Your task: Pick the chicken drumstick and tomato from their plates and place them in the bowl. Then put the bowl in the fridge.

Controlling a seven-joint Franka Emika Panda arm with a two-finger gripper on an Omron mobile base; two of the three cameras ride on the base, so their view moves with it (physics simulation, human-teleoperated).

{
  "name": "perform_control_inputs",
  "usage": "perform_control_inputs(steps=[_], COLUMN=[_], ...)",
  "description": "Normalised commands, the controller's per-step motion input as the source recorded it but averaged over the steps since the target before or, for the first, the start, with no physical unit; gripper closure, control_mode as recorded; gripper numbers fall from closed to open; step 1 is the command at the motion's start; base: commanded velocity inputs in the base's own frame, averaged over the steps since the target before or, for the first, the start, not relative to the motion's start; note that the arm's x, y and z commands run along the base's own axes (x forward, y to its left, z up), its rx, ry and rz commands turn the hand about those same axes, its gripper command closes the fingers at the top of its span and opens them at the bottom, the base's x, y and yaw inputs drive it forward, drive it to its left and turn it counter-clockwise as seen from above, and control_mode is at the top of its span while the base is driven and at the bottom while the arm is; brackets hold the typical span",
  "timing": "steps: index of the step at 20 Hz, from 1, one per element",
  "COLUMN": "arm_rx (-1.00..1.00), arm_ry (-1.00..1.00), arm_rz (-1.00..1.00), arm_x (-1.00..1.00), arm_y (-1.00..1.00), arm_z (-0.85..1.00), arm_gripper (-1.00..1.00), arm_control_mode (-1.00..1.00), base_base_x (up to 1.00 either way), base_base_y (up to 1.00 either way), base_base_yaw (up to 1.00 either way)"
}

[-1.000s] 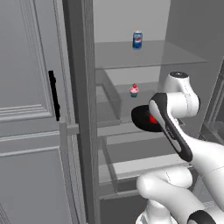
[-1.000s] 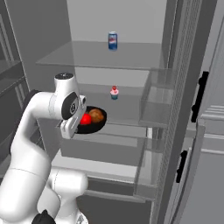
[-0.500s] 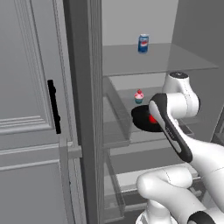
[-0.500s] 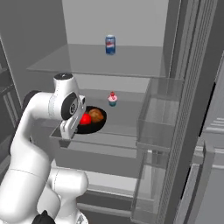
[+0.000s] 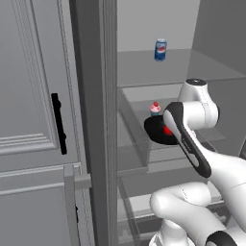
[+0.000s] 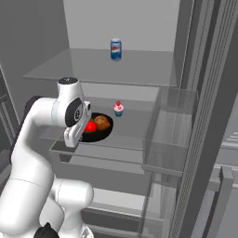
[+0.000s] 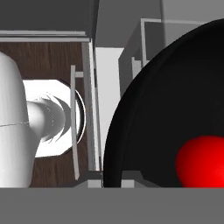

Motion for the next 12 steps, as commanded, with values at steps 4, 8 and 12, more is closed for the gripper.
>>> perform_control_inputs(steps=[4, 8, 12], arm_rx=[0.0, 0.0, 0.0], arm_ry=[0.0, 0.0, 0.0], arm_rz=[0.0, 0.08, 0.24], arm_x=[0.0, 0.27, 0.39], arm_y=[0.0, -0.05, -0.2], arm_z=[0.0, -0.42, -0.76], arm_gripper=[1.0, 1.0, 1.0], arm_control_mode=[1.0, -1.0, -1.0], base_base_x=[0.37, 0.09, 0.0], base_base_y=[0.0, 0.0, 0.0], base_base_yaw=[0.0, 0.0, 0.0])
